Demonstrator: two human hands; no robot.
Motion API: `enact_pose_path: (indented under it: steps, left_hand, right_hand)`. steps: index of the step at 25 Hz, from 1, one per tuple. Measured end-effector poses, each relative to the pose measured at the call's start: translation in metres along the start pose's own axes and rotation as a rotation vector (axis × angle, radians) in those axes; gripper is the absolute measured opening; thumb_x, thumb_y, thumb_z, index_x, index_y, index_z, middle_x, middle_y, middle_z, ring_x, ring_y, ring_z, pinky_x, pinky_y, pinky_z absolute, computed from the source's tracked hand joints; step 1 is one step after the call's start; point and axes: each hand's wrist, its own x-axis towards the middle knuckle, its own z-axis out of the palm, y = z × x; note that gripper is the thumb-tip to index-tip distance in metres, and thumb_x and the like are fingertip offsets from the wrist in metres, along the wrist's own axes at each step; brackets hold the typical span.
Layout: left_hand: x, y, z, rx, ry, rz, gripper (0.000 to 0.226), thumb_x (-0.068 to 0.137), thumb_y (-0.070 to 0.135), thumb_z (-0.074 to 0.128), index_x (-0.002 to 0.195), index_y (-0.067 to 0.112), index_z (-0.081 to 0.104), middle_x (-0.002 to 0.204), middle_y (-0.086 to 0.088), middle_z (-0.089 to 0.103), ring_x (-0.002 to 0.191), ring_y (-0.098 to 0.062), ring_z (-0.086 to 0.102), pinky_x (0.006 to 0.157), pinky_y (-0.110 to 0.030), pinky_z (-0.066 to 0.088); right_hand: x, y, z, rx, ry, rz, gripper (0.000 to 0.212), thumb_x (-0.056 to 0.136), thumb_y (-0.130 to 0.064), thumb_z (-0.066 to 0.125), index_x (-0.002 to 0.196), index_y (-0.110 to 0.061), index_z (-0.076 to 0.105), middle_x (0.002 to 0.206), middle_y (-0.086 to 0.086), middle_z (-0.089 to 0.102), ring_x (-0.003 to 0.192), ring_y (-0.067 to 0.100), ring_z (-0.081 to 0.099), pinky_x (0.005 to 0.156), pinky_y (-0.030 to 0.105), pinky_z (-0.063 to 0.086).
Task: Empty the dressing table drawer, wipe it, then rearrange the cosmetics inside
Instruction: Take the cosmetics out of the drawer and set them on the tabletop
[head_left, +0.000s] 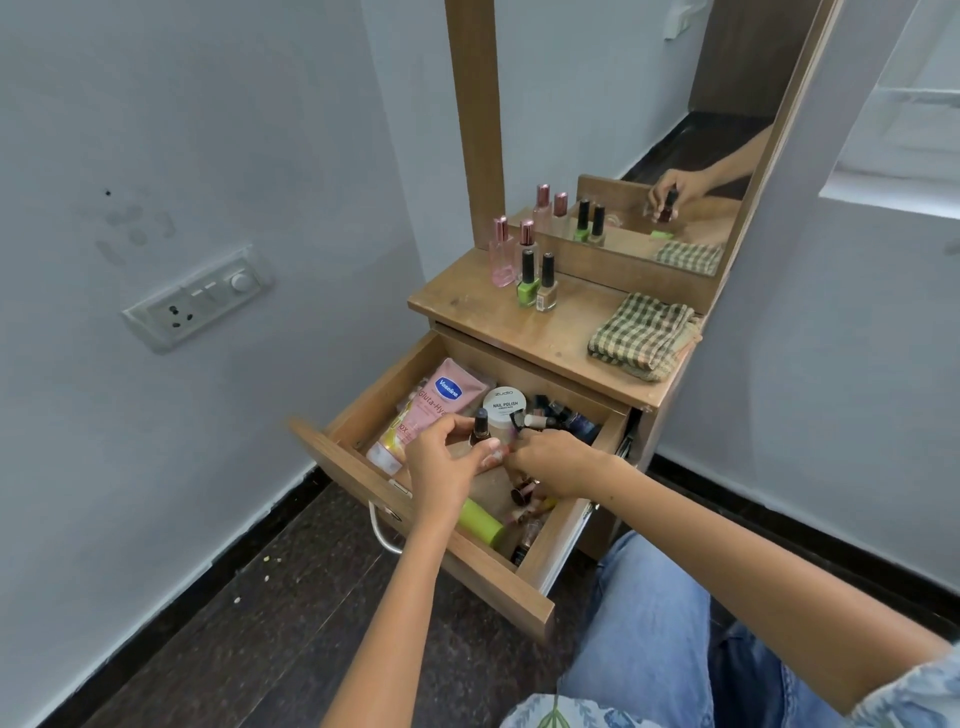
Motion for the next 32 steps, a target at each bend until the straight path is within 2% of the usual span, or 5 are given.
enact_pose_path:
  steps: [3,9,13,18,32]
  left_hand:
    - [0.0,-0.001,0.0,-0.024,0.002,0.013,0.028,0.067,0.018,0.084,0.091,0.014,0.069,0.09,0.001,0.07,0.089,-0.015,0.064,0.084,-0.037,0.054]
    - [0.001,-0.001,-0.003,-0.1,-0.014,0.049,0.022,0.07,0.017,0.082,0.088,0.014,0.07,0.084,0.003,0.07,0.084,-0.013,0.066,0.076,-0.029,0.054]
    - [0.006,-0.001,-0.002,-0.15,-0.003,0.07,0.022,0.07,0.016,0.082,0.088,0.015,0.069,0.084,0.003,0.071,0.083,-0.013,0.066,0.075,-0.028,0.053]
    - [0.016,0.018,0.007,-0.16,-0.038,0.125,0.024,0.068,0.012,0.083,0.085,0.022,0.07,0.081,0.009,0.07,0.078,-0.002,0.065,0.072,-0.017,0.051]
    - [0.116,0.068,0.06,-0.147,-0.003,0.087,0.025,0.066,0.017,0.084,0.089,0.014,0.075,0.082,0.003,0.073,0.078,-0.01,0.068,0.072,-0.022,0.052]
  right_hand:
    - [-0.003,0.001,0.005,0.133,0.098,0.045,0.032,0.086,-0.022,0.063,0.116,-0.013,0.056,0.117,0.011,0.057,0.109,0.027,0.054,0.084,0.035,0.043]
    - [-0.023,0.008,0.0,0.856,0.606,0.307,0.036,0.086,-0.013,0.067,0.12,-0.017,0.057,0.103,0.005,0.067,0.094,0.018,0.064,0.084,0.031,0.052]
    - [-0.033,0.015,-0.015,0.977,0.778,0.343,0.031,0.086,-0.01,0.067,0.115,-0.016,0.06,0.102,0.001,0.067,0.095,0.013,0.065,0.081,0.023,0.053]
    - [-0.025,0.041,-0.047,0.914,1.057,0.464,0.022,0.087,-0.001,0.063,0.106,-0.01,0.06,0.097,0.004,0.067,0.09,0.016,0.064,0.08,0.033,0.055]
    - [0.032,0.102,-0.072,0.671,0.927,0.697,0.023,0.082,0.0,0.066,0.105,-0.003,0.06,0.106,0.013,0.063,0.097,0.029,0.06,0.077,0.035,0.047]
